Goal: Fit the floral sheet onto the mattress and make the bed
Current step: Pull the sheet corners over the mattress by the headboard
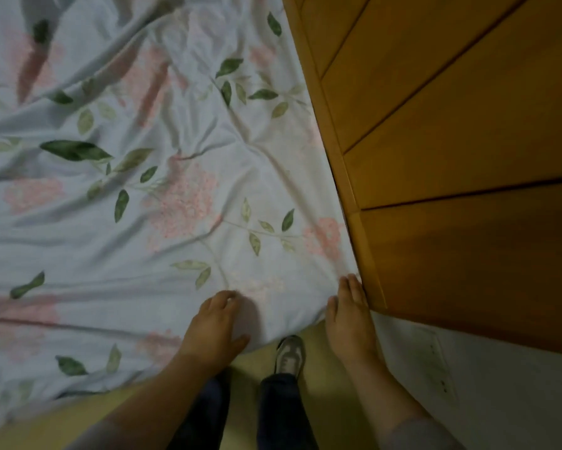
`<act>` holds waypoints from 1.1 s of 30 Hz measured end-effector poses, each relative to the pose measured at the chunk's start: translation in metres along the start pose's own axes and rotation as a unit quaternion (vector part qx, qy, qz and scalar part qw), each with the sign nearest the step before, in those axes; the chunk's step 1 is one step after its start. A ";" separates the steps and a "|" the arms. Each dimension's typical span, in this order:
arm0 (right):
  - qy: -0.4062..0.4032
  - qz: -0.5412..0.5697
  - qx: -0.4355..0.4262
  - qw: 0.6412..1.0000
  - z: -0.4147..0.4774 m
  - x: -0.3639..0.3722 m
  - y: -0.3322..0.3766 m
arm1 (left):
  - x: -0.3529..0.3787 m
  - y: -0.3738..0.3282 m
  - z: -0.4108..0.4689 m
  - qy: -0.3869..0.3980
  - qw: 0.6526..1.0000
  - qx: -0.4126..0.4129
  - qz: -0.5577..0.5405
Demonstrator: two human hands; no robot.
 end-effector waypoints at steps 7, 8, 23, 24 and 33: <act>-0.162 0.287 0.243 0.912 -0.026 0.025 -0.054 | 0.045 -0.010 -0.008 -0.083 0.995 0.052 0.029; -0.133 0.348 0.270 0.888 -0.020 0.033 -0.061 | 0.047 -0.014 -0.006 -0.103 0.993 0.059 0.029; -0.113 0.567 0.330 0.746 0.001 0.055 -0.087 | 0.055 -0.030 -0.010 -0.144 0.989 0.032 0.005; -0.131 0.572 0.330 0.739 -0.001 0.054 -0.090 | 0.055 -0.030 -0.012 -0.144 0.989 0.028 0.001; -0.125 0.572 0.340 0.735 -0.003 0.052 -0.087 | 0.059 -0.032 -0.020 -0.139 0.990 0.021 -0.033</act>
Point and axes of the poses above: each hand's wrist, its own z-axis towards the middle knuckle, its own x-axis out of the palm, y = z × x, the point moved 3 cm from there along z, towards the middle knuckle, and after that the axes turned 4 degrees about -x, right-handed, at the moved point
